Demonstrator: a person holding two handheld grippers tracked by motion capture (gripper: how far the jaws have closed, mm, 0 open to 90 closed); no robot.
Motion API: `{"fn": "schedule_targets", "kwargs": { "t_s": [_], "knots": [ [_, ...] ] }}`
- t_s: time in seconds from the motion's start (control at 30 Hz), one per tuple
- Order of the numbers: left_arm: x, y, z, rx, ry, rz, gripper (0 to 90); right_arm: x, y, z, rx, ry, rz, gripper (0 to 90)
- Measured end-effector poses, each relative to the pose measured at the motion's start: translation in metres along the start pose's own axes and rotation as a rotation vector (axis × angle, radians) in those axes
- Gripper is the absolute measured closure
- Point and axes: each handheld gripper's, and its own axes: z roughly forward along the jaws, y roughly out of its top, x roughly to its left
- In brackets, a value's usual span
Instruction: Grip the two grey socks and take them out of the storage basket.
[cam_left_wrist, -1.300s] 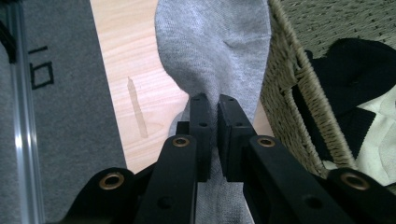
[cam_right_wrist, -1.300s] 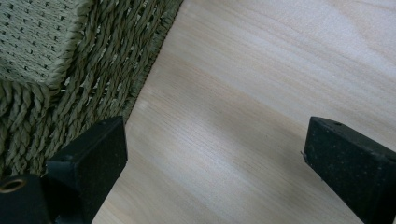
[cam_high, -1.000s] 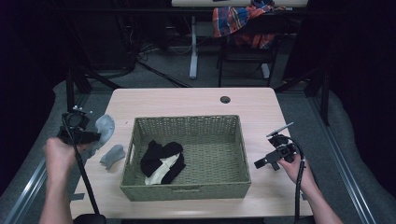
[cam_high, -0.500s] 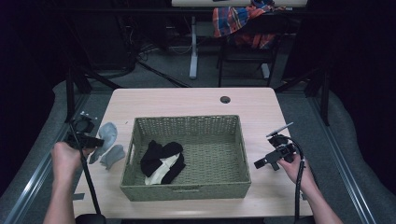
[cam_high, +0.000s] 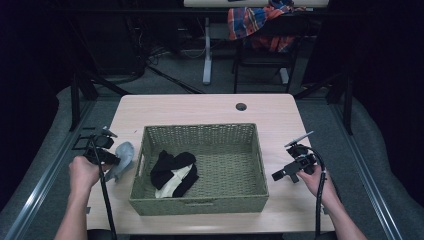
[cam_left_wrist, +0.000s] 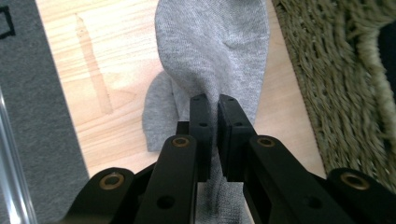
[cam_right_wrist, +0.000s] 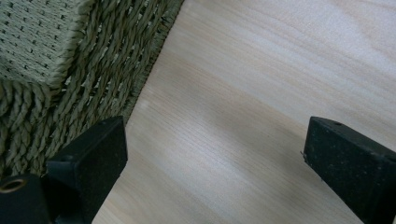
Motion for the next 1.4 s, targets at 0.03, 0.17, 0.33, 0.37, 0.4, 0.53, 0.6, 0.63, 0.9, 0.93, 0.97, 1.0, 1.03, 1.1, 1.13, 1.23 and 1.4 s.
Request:
{"fn": "schedule_targets", "kwargs": {
  "t_s": [0.03,0.17,0.33,0.37,0.4,0.53,0.6,0.63,0.9,0.93,0.97,1.0,1.03,1.1,1.13,1.23,1.4],
  "knots": [
    [0.0,0.0,0.003,-0.005,-0.002,-0.007,85.6,0.0,0.0,0.0,0.0,0.0,0.002,6.1],
    [0.007,-0.001,0.009,-0.005,-0.018,-0.036,80.4,0.0,0.0,0.001,-0.002,0.001,0.002,6.1],
    [0.015,-0.005,0.011,-0.006,-0.079,-0.069,57.6,0.002,-0.001,0.002,-0.031,-0.001,0.024,6.1],
    [0.016,-0.006,0.009,-0.012,-0.076,-0.07,51.1,0.002,-0.001,0.001,-0.033,-0.002,0.025,6.1],
    [0.016,-0.007,0.006,-0.021,-0.074,-0.073,45.6,0.002,-0.001,0.001,-0.032,-0.002,0.023,6.1],
    [0.017,-0.014,-0.009,-0.057,-0.052,-0.089,26.1,0.001,-0.001,0.0,-0.019,-0.003,0.014,6.1],
    [0.017,-0.015,-0.012,-0.067,-0.044,-0.091,22.0,0.001,-0.001,-0.001,-0.011,-0.004,0.008,6.1],
    [0.016,-0.019,-0.02,-0.083,-0.03,-0.1,15.7,0.001,-0.002,-0.001,-0.038,-0.004,0.026,6.1],
    [0.001,-0.038,-0.034,-0.119,0.008,-0.096,6.3,0.001,-0.002,-0.005,-0.03,-0.005,0.008,5.9],
    [0.0,-0.042,-0.035,-0.118,0.012,-0.1,4.9,0.001,-0.002,-0.004,-0.04,-0.002,0.015,5.9],
    [0.0,-0.042,-0.035,-0.118,0.012,-0.1,4.1,0.001,-0.002,-0.004,-0.04,-0.002,0.015,5.9],
    [-0.002,-0.046,-0.035,-0.119,0.017,-0.105,4.1,0.002,-0.002,-0.004,-0.045,-0.005,0.021,5.9],
    [-0.004,-0.054,-0.034,-0.113,0.029,-0.102,2.5,0.002,-0.002,-0.003,-0.047,-0.005,0.022,5.9],
    [-0.004,-0.059,-0.033,-0.103,0.035,-0.102,1.2,0.003,-0.002,-0.003,-0.049,-0.007,0.028,5.8],
    [-0.005,-0.067,-0.031,-0.099,0.044,-0.109,0.4,0.003,-0.002,-0.003,-0.048,-0.005,0.028,5.8],
    [-0.008,-0.076,-0.027,-0.087,0.044,-0.105,0.1,0.002,0.0,-0.004,-0.017,-0.005,0.0,5.9],
    [-0.013,-0.082,-0.021,-0.064,0.038,-0.094,0.1,0.002,-0.001,-0.003,-0.026,-0.003,0.008,5.9]
  ]
}}
